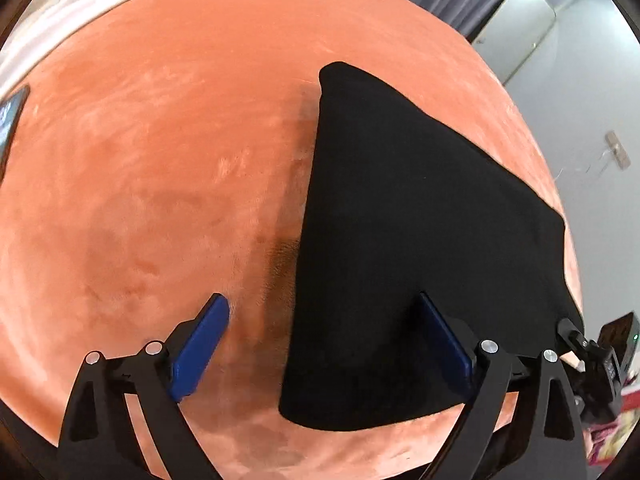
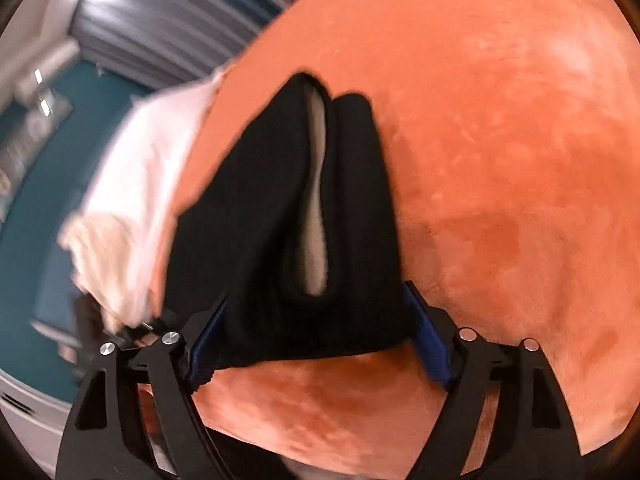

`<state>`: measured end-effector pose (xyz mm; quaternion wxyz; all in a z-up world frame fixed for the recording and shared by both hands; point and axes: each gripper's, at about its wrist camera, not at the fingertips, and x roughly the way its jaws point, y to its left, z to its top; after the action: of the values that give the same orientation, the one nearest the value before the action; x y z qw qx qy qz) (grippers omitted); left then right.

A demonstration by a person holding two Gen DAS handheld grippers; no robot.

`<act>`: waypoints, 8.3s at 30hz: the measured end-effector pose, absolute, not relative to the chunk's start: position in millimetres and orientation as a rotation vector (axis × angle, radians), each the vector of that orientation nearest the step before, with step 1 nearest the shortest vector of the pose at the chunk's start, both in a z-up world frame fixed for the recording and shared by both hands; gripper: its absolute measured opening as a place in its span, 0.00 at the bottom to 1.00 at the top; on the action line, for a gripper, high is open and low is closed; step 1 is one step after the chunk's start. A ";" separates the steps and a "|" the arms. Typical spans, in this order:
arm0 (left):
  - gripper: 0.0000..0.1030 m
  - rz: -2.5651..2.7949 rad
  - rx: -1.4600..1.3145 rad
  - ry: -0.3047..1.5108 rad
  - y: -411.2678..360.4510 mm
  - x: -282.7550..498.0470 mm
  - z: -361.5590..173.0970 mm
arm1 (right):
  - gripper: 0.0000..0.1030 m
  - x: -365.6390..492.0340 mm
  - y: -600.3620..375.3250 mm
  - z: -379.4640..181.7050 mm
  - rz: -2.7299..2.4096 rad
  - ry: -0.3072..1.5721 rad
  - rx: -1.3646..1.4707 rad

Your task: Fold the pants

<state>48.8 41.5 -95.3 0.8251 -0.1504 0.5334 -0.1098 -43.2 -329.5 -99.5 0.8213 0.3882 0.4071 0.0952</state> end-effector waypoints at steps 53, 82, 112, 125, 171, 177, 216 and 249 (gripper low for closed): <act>0.31 -0.205 -0.105 0.999 -5.6 10.3 -55.9 | 0.37 -72.2 -290.8 -85.7 0.180 0.762 0.741; 0.32 -0.354 -0.206 0.514 -21.4 310.4 114.1 | 0.36 223.3 -328.5 93.3 0.327 0.253 0.550; 0.72 -0.120 -0.147 0.805 -62.9 457.9 -47.4 | 0.30 371.1 -321.2 -39.8 0.117 0.687 0.350; 0.81 -0.086 0.065 0.672 -57.2 395.5 -49.6 | 0.06 292.5 -370.0 -49.2 -0.004 0.593 0.422; 0.87 -0.110 0.112 0.625 21.2 134.7 1.3 | 0.66 64.2 -182.0 30.1 -0.119 0.542 0.170; 0.87 -0.115 0.115 0.620 21.8 133.6 0.7 | 0.66 60.8 -181.2 31.4 -0.121 0.544 0.173; 0.87 -0.127 0.130 0.618 16.3 128.2 -3.8 | 0.66 42.4 -174.9 32.7 -0.154 0.546 0.171; 0.90 -0.150 0.110 0.629 14.7 127.2 -4.0 | 0.66 38.2 -175.9 29.8 -0.153 0.559 0.161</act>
<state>127.2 14.7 -4.0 0.9467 0.0539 0.3090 -0.0738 38.2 -175.9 29.8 0.9551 0.0792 0.2753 -0.0755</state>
